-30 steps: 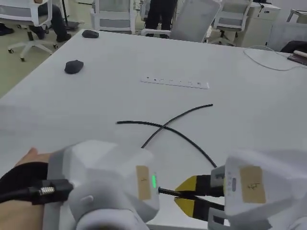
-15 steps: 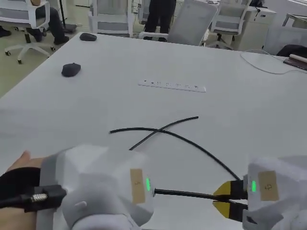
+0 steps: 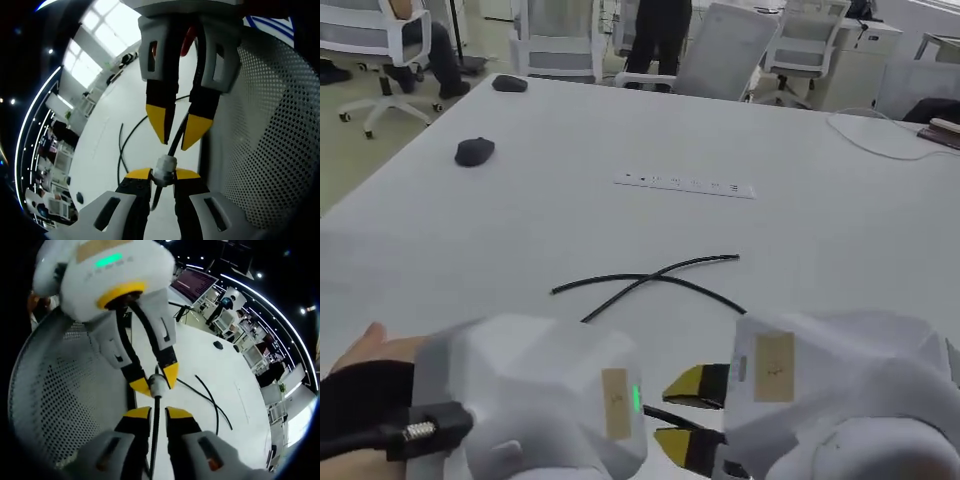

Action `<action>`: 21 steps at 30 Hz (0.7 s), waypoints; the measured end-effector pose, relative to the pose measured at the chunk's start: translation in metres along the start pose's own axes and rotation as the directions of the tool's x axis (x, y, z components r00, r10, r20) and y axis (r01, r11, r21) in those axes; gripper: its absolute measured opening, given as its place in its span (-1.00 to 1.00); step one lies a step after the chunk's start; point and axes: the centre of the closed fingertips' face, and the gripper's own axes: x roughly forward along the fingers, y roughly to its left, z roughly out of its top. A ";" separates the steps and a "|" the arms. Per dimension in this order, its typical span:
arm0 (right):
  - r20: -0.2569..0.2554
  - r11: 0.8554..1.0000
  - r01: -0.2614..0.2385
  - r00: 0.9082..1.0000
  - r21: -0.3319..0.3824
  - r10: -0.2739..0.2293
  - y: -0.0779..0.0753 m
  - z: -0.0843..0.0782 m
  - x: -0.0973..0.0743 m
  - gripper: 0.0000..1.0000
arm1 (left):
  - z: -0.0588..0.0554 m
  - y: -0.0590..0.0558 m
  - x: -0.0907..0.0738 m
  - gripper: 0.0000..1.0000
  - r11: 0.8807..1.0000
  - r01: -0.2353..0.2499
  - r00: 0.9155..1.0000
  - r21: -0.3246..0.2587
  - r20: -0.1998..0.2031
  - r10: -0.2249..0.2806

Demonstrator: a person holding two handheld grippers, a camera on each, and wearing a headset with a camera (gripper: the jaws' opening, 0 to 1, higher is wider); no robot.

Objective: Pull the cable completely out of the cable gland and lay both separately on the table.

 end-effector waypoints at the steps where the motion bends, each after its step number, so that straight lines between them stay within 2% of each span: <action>1: 0.005 1.000 0.002 1.000 -0.001 -0.002 0.000 0.001 0.000 -0.85 | 0.000 0.000 0.000 -0.65 1.000 0.002 1.000 0.001 -0.001 -0.002; 7: 0.000 1.000 -0.018 1.000 -0.012 0.018 0.002 -0.005 -0.001 -0.94 | 0.001 -0.001 0.000 -0.65 1.000 0.005 1.000 -0.004 0.008 -0.005; 13: -0.021 1.000 -0.024 0.999 0.007 0.025 -0.001 -0.021 -0.009 -0.94 | 0.001 0.000 0.001 -0.65 1.000 0.004 1.000 -0.002 0.005 -0.004; 17: -0.044 1.000 -0.022 0.999 0.004 0.022 -0.003 -0.034 -0.012 -0.94 | 0.001 0.000 0.001 -0.66 1.000 0.004 1.000 -0.007 0.009 -0.004; 21: -0.092 1.000 -0.009 0.996 -0.003 0.009 -0.006 -0.049 -0.016 -0.94 | 0.001 0.001 0.001 -0.66 1.000 0.002 1.000 -0.009 0.006 -0.002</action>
